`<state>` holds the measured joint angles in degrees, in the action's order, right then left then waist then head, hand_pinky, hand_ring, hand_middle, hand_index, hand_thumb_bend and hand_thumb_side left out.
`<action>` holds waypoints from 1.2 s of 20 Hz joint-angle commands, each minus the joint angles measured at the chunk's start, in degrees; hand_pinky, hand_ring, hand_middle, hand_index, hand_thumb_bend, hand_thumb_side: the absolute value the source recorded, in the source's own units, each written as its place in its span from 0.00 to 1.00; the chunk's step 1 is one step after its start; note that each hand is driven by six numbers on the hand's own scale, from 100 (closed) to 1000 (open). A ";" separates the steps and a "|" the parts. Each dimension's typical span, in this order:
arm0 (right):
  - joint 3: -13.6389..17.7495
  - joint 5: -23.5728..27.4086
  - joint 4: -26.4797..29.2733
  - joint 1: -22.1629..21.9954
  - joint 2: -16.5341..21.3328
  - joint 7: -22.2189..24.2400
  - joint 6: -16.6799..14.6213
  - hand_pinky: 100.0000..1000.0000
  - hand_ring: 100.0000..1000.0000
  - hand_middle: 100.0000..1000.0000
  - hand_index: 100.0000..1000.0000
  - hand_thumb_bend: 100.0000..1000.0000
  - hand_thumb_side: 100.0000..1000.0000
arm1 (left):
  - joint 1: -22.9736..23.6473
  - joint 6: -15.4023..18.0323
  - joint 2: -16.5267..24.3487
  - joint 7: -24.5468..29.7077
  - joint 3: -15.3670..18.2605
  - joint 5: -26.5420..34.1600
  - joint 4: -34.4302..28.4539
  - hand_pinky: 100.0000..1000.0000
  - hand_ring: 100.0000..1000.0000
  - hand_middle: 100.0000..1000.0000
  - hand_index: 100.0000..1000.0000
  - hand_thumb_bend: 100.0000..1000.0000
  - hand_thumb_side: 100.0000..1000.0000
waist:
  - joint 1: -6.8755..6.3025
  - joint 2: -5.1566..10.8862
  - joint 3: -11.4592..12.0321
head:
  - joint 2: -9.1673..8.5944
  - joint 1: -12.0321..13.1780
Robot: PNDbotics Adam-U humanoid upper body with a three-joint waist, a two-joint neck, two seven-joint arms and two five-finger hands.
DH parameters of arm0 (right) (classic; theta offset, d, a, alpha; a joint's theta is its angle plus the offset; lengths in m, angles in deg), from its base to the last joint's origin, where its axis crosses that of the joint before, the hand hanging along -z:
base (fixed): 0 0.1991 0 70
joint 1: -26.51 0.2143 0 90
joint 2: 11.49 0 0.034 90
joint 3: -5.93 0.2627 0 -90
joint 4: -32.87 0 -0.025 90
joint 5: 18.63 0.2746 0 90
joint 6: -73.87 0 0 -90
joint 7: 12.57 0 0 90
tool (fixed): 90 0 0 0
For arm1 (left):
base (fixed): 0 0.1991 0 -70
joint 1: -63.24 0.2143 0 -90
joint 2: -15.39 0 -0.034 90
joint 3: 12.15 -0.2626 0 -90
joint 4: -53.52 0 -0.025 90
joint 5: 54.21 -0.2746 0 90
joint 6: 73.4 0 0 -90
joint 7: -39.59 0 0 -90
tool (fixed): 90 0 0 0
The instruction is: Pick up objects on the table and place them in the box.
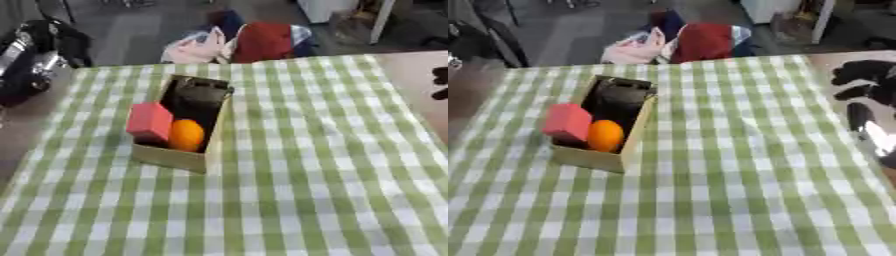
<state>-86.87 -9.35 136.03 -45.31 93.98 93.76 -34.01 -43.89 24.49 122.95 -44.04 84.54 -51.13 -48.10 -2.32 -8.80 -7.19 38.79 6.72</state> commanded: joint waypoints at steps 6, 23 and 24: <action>0.87 0.19 1.14 -1.14 -0.87 -0.42 0.92 0.68 0.88 0.67 0.85 0.00 0.30 | 3.09 -4.18 -6.58 -1.40 4.00 2.00 -3.26 0.62 0.57 0.56 0.71 0.04 0.86 | -0.25 0.19 1.30 | 1.18 -0.74; 0.86 -0.79 3.74 -3.49 -2.79 -0.56 2.18 0.68 0.88 0.67 0.84 0.00 0.30 | 4.56 -6.03 -11.70 -0.10 5.08 0.39 -3.26 0.63 0.57 0.56 0.72 0.01 0.88 | -0.28 -1.36 2.43 | 1.75 -1.38; 0.86 -0.80 3.77 -3.48 -2.81 -0.52 2.20 0.68 0.88 0.67 0.84 0.00 0.30 | 4.63 -6.04 -11.82 -0.03 5.11 0.36 -3.27 0.63 0.57 0.56 0.72 0.01 0.88 | -0.25 -1.37 2.51 | 1.75 -1.43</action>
<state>-86.55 -9.74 138.41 -49.33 90.52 93.15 -31.82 -38.92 18.43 110.28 -44.29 88.76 -50.46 -50.47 -2.70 -10.80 -4.72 40.27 5.44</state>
